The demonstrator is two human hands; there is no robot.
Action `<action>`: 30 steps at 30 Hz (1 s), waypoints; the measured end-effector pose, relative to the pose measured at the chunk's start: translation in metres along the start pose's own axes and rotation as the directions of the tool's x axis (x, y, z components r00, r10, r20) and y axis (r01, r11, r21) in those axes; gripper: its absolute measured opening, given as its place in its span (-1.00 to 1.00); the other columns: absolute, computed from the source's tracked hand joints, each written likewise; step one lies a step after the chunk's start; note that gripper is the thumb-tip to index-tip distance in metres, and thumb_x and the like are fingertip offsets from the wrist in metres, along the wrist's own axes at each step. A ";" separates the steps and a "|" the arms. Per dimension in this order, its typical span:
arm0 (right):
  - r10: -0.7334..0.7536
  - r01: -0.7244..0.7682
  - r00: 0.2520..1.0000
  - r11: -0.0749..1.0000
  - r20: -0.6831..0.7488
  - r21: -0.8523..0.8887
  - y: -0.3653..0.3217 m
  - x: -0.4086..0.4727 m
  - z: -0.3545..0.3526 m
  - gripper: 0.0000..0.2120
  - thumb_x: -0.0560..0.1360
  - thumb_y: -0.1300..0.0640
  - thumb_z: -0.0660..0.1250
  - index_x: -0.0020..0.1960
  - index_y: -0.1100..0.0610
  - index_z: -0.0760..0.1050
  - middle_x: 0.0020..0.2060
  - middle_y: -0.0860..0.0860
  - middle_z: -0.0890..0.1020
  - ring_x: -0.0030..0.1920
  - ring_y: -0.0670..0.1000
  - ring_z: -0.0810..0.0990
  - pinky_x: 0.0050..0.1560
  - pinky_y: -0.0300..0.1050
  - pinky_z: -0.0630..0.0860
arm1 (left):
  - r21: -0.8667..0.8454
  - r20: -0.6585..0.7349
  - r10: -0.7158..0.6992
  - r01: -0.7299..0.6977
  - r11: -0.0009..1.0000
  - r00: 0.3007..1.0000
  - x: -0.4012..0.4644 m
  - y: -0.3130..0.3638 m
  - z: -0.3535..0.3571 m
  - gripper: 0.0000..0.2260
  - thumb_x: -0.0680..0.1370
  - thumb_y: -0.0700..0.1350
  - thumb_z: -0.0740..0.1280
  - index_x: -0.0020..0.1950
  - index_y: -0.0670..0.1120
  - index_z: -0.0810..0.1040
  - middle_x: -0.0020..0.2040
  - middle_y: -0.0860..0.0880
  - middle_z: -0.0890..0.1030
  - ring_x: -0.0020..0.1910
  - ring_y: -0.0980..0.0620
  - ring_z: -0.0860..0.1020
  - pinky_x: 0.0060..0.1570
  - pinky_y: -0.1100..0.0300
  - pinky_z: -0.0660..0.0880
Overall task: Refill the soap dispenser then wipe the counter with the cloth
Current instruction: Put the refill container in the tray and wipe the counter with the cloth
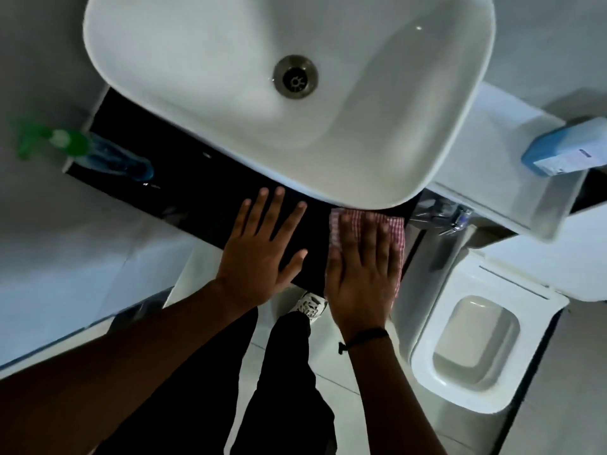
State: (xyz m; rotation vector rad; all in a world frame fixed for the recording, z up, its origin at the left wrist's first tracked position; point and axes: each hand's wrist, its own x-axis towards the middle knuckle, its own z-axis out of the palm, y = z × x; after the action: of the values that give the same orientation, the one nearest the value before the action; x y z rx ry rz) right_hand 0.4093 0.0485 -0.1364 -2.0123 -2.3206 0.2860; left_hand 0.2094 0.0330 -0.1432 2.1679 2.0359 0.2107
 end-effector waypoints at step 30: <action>-0.130 0.131 0.988 0.991 0.085 -0.011 -0.054 -0.004 0.018 -0.44 0.70 -0.25 -0.02 0.67 -0.22 -0.03 0.67 0.05 0.11 0.67 0.23 -0.01 0.61 0.42 -0.04 | 0.019 -0.066 -0.022 0.023 1.000 0.998 -0.023 -0.096 -0.007 -0.28 0.68 0.37 0.14 0.77 0.09 0.15 0.78 -0.17 0.08 0.77 -0.22 0.03 0.70 -0.31 0.02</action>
State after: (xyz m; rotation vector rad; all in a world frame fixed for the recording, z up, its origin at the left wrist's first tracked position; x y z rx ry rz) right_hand 0.3544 0.0359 -0.1445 -1.8792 -2.5002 0.3518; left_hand 0.1134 0.0163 -0.1569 2.1764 2.1045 0.2644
